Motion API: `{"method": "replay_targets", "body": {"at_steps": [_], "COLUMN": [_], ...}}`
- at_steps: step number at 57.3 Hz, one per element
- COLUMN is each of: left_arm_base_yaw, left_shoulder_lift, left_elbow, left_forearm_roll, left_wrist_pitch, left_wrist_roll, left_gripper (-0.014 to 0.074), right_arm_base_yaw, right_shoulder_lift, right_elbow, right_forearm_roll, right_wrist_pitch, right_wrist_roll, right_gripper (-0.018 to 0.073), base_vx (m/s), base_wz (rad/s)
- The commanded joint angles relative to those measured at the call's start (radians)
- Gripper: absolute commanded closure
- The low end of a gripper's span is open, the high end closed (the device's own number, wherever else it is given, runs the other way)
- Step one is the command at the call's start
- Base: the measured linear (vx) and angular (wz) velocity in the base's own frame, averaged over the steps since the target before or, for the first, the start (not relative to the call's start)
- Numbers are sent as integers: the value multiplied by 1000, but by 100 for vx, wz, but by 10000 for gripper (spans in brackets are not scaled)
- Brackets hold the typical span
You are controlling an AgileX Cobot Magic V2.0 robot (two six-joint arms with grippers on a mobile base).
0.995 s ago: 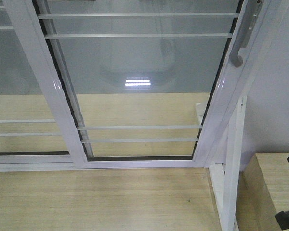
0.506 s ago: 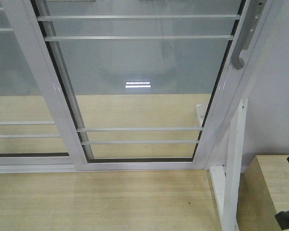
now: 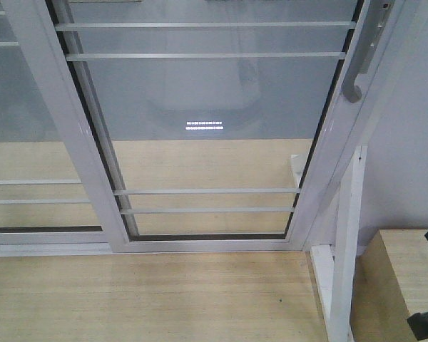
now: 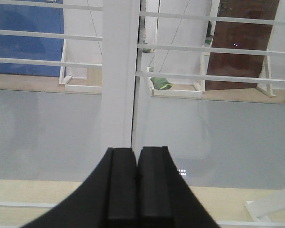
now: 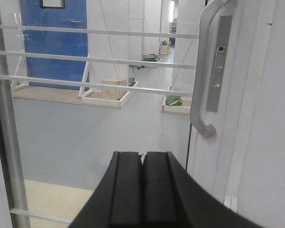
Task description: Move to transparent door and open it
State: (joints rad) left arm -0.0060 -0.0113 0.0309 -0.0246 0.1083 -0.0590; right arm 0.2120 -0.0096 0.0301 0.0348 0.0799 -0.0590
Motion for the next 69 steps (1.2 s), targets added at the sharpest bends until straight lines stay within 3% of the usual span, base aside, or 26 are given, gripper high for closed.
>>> {"method": "replay_targets", "body": {"at_steps": [1,36,56,69], "left_arm_base_yaw": [-5,-5,-5,-5], "left_shoulder_lift": [-14,-14,-13,17], "left_elbow": [9,9,5,2], "left_forearm_roll": [-8,-8,-8,-35], "left_wrist_pitch": [-89,-90,-396,-398], "left_wrist_roll": [-9,-9,-7,-67], "left_gripper": [594,594,594,594], "right_arm_base_yaw": [-5,-4,-5,-5], "right_shoulder_lift": [-16,-16,-16,57], "right_elbow": [4,3,1,-124], "right_forearm_roll": [-2,-2,-19,-24], "right_wrist_pitch": [-85,-92,-160,-122], "right_wrist_roll": [-9,-9,-43,-43], "right_gripper": [564,564,564,564], "base_vx": [0,0,0,0], "base_wz": [0,0,0,0]}}
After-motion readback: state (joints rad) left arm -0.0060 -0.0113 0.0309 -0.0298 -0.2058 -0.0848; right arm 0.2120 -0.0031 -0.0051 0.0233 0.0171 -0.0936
